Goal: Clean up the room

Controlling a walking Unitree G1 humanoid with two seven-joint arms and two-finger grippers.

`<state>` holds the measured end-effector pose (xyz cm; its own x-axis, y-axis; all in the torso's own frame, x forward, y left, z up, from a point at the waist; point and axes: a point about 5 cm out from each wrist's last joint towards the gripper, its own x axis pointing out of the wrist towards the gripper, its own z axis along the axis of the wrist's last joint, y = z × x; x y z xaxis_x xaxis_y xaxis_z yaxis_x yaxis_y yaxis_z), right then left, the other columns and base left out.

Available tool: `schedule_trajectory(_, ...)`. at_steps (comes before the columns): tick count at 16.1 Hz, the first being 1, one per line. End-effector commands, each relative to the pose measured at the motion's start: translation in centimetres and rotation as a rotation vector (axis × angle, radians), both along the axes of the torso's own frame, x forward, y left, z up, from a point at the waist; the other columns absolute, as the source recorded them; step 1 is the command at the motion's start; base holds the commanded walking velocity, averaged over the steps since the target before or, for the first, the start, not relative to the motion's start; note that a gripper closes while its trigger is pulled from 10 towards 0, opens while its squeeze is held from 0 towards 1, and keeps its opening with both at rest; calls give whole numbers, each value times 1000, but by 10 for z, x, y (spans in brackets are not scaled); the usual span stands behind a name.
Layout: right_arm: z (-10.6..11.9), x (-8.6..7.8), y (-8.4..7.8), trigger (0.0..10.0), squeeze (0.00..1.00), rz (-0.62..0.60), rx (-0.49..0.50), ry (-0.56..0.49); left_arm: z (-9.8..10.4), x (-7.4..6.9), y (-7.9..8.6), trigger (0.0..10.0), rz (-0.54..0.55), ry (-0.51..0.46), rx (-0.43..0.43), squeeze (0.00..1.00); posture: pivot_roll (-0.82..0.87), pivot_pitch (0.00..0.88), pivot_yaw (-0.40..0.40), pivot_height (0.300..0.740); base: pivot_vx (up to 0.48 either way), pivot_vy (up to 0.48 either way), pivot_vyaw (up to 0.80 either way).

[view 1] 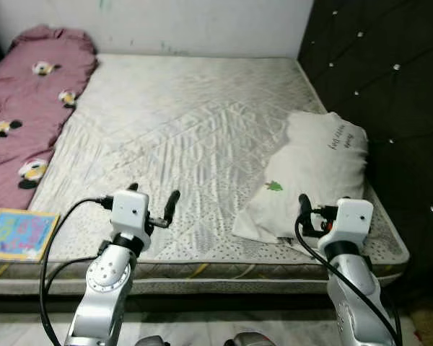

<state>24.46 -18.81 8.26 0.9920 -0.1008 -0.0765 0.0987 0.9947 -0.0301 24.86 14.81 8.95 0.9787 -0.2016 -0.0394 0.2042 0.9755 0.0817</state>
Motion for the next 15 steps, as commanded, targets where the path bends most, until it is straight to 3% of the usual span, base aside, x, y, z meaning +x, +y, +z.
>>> schedule_trajectory(1, 1, 4, 2, 10000, 0, 22, 3, 0, 8, 5, 1, 10000, 1, -27, 3, 0, -53, 3, -20, 740, 0, -277, 0)
schedule_trajectory(15, 9, 10, 5, 10000, 0, 93, -17, -28, 10, 5, 0, 10000, 21, -36, -21, 0, -57, 26, -51, 740, 0, -454, 0)
